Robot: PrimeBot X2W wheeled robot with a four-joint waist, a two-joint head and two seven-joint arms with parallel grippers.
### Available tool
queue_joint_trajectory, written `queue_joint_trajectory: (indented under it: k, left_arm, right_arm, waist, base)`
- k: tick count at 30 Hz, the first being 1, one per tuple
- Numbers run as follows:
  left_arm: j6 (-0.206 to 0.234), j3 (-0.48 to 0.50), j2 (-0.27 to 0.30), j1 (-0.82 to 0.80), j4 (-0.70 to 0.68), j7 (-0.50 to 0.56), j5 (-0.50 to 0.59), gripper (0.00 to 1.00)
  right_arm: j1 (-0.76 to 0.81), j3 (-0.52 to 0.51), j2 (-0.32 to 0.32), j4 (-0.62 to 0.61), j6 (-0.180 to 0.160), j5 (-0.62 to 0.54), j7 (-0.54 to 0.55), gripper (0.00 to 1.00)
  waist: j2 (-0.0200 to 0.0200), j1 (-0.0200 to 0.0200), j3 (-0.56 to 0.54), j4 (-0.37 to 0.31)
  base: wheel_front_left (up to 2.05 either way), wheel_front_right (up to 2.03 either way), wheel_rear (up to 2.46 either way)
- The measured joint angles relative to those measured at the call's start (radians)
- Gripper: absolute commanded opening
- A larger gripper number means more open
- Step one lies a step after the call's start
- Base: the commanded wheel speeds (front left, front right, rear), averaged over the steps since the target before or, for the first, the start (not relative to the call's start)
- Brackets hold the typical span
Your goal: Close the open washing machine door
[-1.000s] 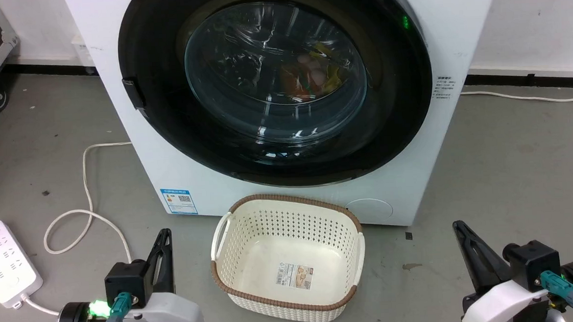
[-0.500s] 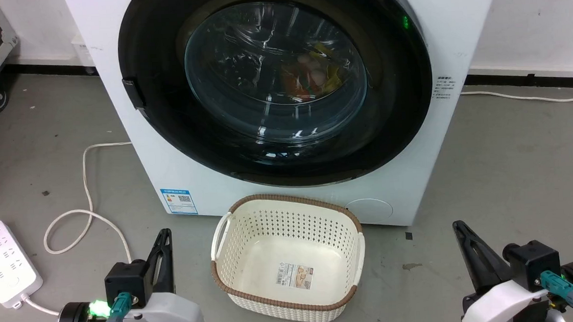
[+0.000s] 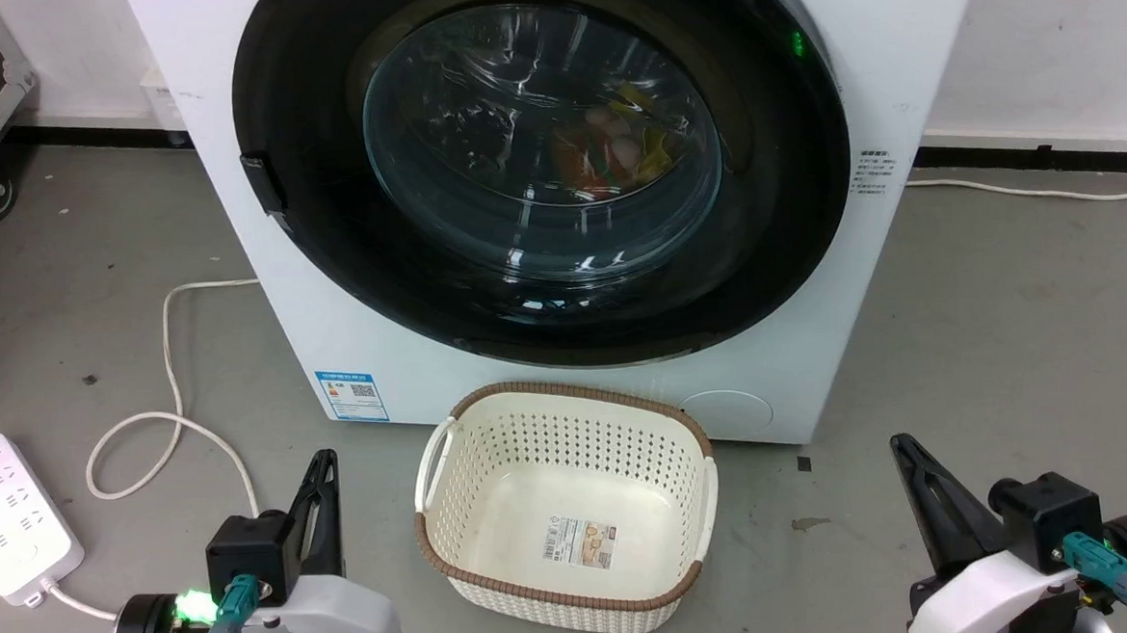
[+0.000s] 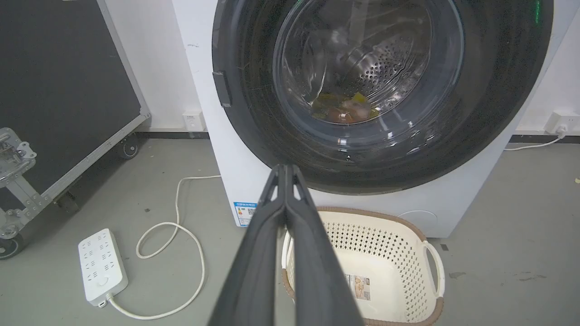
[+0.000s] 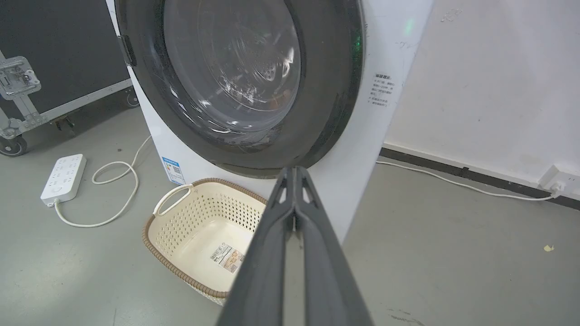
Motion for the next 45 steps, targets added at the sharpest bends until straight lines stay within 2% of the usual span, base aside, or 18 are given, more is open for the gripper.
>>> queue_joint_trajectory:
  k: [45]
  left_arm:
    - [0.000, 0.000, 0.000, 0.000, 0.000, 0.000, 0.000, 0.00]
  right_arm:
    - [0.000, 0.000, 0.000, 0.000, 0.000, 0.000, 0.000, 0.00]
  waist:
    - [0.0000, 0.0000, 0.000, 0.000]
  base:
    - [0.00, 0.00, 0.00]
